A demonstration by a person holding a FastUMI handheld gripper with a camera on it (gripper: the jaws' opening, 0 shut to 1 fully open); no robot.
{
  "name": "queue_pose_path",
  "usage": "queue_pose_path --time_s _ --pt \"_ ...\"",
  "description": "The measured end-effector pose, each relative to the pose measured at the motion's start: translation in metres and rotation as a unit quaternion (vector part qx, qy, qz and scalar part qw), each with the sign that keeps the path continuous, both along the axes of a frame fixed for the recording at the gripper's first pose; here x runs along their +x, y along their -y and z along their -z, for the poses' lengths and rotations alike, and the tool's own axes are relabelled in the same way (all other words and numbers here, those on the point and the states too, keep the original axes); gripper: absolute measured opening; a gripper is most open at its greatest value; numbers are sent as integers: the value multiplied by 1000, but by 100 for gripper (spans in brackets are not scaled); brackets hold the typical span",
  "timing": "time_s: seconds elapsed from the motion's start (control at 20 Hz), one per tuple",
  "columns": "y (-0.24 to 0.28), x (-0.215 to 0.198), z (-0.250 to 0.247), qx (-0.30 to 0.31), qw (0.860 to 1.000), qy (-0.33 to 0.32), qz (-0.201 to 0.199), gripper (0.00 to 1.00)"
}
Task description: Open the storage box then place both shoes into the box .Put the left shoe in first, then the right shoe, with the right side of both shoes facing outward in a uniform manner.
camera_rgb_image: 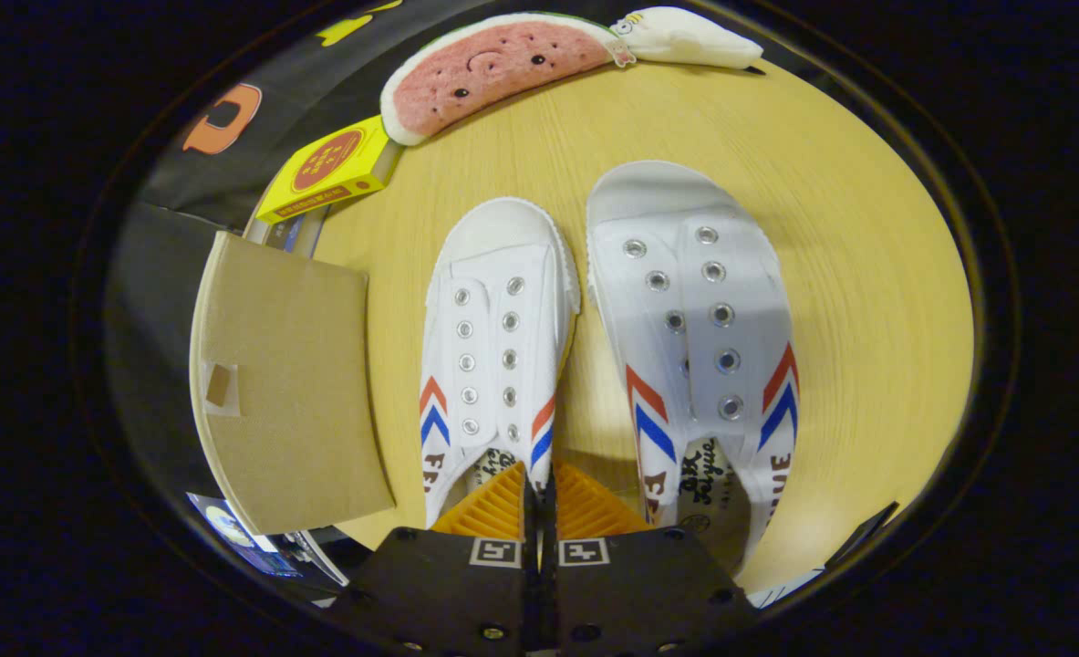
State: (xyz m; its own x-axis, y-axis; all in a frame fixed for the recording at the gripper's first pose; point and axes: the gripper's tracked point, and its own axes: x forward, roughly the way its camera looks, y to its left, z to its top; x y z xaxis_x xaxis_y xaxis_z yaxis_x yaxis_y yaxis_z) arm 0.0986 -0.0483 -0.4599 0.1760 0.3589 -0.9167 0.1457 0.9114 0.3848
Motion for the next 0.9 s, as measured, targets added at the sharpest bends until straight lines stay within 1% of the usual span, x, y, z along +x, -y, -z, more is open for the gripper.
queue_pose_path --time_s 0.2,0.45,0.6,0.75,0.9 --pt "-6 -3 -18 44 999 14 13 0" --pt "-10 -14 -61 48 998 45 -1 0" --pt "-23 -11 -99 63 995 80 -2 0" --pt "-45 -10 -143 61 990 127 -18 0" --pt "-80 -14 -185 63 983 164 -45 0"
